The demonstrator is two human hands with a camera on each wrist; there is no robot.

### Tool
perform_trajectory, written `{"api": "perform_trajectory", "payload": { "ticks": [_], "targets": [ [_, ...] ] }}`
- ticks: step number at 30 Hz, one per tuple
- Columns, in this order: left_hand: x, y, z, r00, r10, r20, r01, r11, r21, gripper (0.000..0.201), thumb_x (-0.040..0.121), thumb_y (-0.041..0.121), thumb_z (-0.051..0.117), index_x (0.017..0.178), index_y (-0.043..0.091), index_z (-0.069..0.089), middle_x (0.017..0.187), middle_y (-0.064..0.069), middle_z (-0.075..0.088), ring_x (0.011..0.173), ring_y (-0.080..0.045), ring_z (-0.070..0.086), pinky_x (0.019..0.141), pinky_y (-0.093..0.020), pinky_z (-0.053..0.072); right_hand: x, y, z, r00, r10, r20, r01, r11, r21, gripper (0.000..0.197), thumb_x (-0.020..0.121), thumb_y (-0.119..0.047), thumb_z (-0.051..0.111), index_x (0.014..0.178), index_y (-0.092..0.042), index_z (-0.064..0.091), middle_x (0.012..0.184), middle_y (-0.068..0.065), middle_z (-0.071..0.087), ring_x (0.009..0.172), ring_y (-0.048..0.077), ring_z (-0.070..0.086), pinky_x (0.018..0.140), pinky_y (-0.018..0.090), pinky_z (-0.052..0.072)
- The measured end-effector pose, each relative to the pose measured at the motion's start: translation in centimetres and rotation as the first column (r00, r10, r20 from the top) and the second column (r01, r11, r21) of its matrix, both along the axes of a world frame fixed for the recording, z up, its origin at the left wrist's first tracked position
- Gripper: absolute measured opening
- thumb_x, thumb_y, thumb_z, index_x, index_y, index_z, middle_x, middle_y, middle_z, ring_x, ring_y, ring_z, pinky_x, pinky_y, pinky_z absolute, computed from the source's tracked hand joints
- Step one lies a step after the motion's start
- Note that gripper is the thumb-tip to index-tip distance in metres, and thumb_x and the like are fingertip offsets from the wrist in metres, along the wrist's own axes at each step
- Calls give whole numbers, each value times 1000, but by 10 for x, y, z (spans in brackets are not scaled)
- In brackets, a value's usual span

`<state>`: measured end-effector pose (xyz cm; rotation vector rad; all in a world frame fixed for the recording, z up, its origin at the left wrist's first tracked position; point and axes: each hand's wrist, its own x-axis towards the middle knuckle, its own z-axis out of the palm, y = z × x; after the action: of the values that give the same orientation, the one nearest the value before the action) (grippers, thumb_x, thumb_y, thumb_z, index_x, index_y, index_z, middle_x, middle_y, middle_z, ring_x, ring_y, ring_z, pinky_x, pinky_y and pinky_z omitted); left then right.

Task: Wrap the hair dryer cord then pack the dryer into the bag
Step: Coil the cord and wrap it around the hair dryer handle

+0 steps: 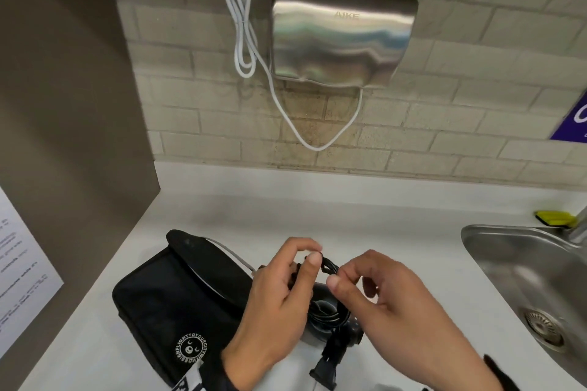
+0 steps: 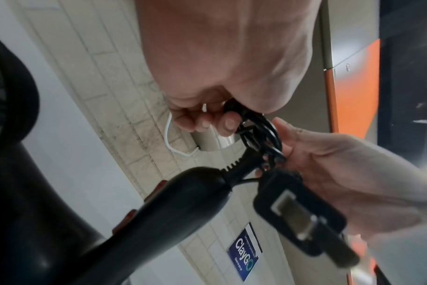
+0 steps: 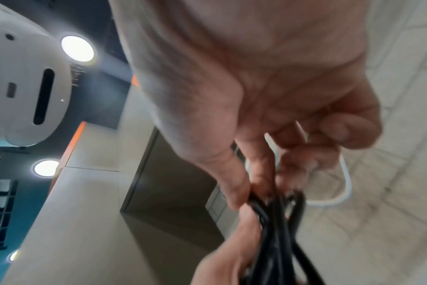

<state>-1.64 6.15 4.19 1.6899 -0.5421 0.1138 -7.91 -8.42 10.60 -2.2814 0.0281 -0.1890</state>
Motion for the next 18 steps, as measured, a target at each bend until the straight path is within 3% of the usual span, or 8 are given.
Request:
{"api": "perform_trajectory", "payload": {
  "ticks": [3, 5, 6, 9, 11, 13, 15, 18],
  "targets": [
    [0, 3, 1, 996, -79, 43, 77, 996, 45, 33, 91, 61, 44, 117, 48, 58, 59, -7, 48, 55, -21, 46, 54, -33, 41, 2, -9, 13, 997, 78, -29, -81, 989, -123, 26, 90, -46, 54, 74, -28, 60, 70, -12, 58, 61, 6, 50, 57, 17, 37],
    [2, 6, 3, 992, -116, 43, 113, 991, 70, 36, 87, 65, 51, 117, 47, 59, 71, -2, 62, 62, -14, 55, 63, -28, 49, 4, -12, 16, 994, 103, -35, -106, 991, -80, 28, 92, -43, 56, 74, -23, 61, 57, -12, 53, 50, 5, 42, 50, 17, 34],
    [3, 8, 4, 990, -136, 23, 134, 988, 77, 40, 83, 67, 56, 118, 47, 58, 79, -1, 68, 70, -15, 61, 70, -30, 53, 6, -13, 16, 994, 108, -32, -109, 993, -51, 27, 93, -41, 57, 74, -22, 62, 54, -11, 50, 47, 4, 40, 49, 16, 33],
    [5, 13, 7, 978, -206, -22, 208, 970, 125, 54, 73, 60, 74, 122, 47, 55, 81, 2, 68, 75, -6, 63, 80, -32, 56, 8, -14, 12, 993, 119, -13, -119, 993, 4, 27, 93, -38, 59, 73, -19, 62, 53, -9, 49, 46, 4, 37, 47, 16, 30],
    [5, 14, 9, 973, -230, -32, 232, 958, 167, 56, 74, 51, 79, 124, 46, 55, 94, 4, 70, 83, -7, 65, 85, -35, 55, 8, -13, 11, 991, 136, 13, -136, 991, 10, 26, 92, -37, 60, 71, -22, 62, 52, -11, 50, 46, 5, 38, 47, 15, 30],
    [5, 14, 10, 965, -258, -44, 261, 951, 167, 50, 78, 39, 81, 121, 44, 57, 104, 11, 70, 88, -8, 65, 87, -31, 54, 10, -12, 10, 979, 192, 66, -183, 976, -121, 25, 94, -38, 59, 72, -26, 60, 56, -14, 54, 51, 6, 45, 50, 15, 33],
    [6, 14, 11, 956, -288, -60, 294, 942, 161, 45, 80, 31, 81, 119, 40, 60, 100, 18, 70, 88, -2, 65, 85, -23, 51, 13, -13, 10, 959, 267, 92, -216, 904, -369, 19, 94, -44, 52, 79, -33, 57, 67, -16, 56, 63, 4, 50, 54, 17, 35],
    [6, 14, 12, 944, -318, -90, 328, 933, 149, 38, 81, 27, 80, 115, 32, 64, 97, 16, 71, 89, -1, 66, 84, -22, 49, 18, -16, 12, 939, 336, 69, -244, 796, -553, 18, 93, -48, 46, 90, -37, 60, 73, -13, 56, 69, 3, 48, 56, 18, 38]
  ]
}}
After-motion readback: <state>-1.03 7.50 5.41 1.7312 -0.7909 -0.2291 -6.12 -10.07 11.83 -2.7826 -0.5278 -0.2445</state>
